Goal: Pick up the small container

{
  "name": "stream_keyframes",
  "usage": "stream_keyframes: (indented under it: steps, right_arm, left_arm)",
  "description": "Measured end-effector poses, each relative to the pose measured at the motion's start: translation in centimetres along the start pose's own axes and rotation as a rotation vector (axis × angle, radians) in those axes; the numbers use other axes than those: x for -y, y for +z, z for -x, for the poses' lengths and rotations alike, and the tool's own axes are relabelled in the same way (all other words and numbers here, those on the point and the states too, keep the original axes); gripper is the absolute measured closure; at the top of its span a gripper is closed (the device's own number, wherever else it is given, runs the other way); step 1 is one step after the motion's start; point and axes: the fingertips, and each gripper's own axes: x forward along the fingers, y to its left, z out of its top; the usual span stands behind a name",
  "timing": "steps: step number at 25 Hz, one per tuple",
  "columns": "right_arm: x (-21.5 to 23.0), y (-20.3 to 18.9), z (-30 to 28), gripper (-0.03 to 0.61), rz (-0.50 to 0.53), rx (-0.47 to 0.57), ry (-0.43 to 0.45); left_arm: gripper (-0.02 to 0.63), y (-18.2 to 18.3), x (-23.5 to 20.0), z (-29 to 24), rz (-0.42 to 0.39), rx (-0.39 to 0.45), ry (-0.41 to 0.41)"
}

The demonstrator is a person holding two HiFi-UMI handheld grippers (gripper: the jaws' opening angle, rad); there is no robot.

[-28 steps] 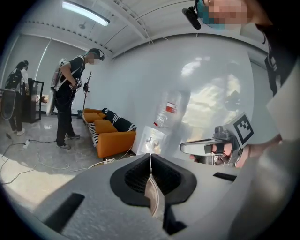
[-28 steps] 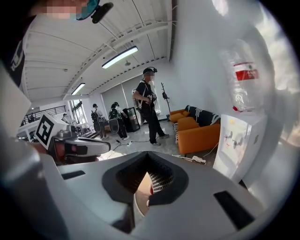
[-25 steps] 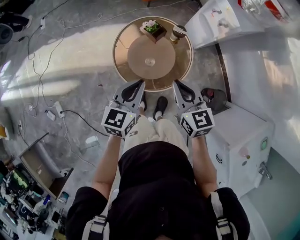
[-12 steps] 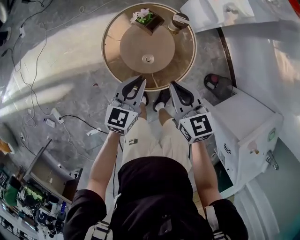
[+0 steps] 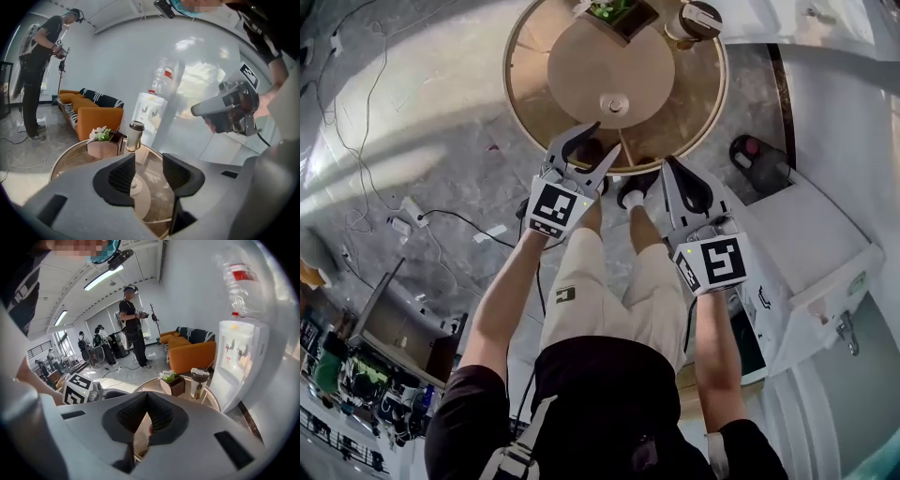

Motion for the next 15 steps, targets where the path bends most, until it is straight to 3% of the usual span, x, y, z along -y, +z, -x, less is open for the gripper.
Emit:
stream_keyframes:
  steps: [15]
  right_arm:
    - [2.8,-3.5,-4.5,0.575,-0.033,-0.024,0.008]
  left_arm:
    - [0.309,-11.6,-4.6,-7.3,-0.179,-0.139,0.021]
